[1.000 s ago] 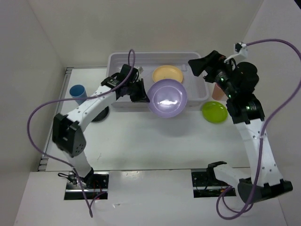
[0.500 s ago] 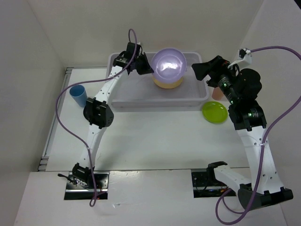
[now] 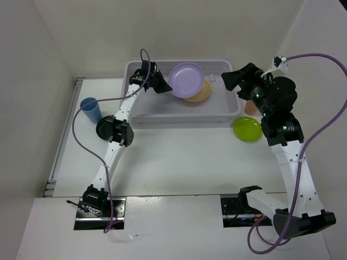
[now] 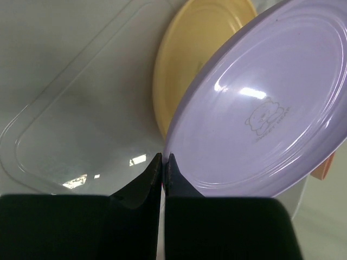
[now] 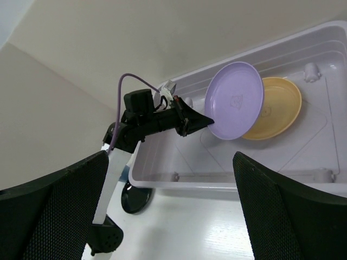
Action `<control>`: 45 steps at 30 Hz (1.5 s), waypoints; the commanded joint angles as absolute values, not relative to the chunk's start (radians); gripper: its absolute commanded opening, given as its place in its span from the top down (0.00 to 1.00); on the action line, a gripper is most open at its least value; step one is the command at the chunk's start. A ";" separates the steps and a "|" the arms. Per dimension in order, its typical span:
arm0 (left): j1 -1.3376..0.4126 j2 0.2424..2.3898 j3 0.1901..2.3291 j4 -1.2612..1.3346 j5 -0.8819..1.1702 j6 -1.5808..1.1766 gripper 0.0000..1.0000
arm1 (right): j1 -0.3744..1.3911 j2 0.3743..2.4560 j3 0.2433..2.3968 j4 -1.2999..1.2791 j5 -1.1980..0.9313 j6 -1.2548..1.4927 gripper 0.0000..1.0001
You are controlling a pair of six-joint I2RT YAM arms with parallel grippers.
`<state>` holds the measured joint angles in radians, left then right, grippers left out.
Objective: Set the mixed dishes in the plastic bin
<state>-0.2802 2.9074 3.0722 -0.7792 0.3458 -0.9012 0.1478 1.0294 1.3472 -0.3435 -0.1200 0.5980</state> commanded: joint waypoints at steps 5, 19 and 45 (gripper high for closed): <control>-0.288 2.956 3.116 -0.672 0.408 -0.965 0.98 | 0.141 1.046 1.325 -0.281 -0.109 0.620 0.00; -0.298 2.990 3.134 -0.624 0.411 -0.996 0.77 | 0.141 1.046 1.316 -0.272 -0.118 0.620 0.00; -0.279 2.444 3.134 -0.929 0.290 -0.718 0.25 | -0.076 1.178 1.200 -0.370 0.196 0.678 0.00</control>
<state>-0.2855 2.7449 3.0886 -0.8932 0.3363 -0.8276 -0.0067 1.1301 1.2083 -0.3698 0.1371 0.6624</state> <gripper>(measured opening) 0.752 0.999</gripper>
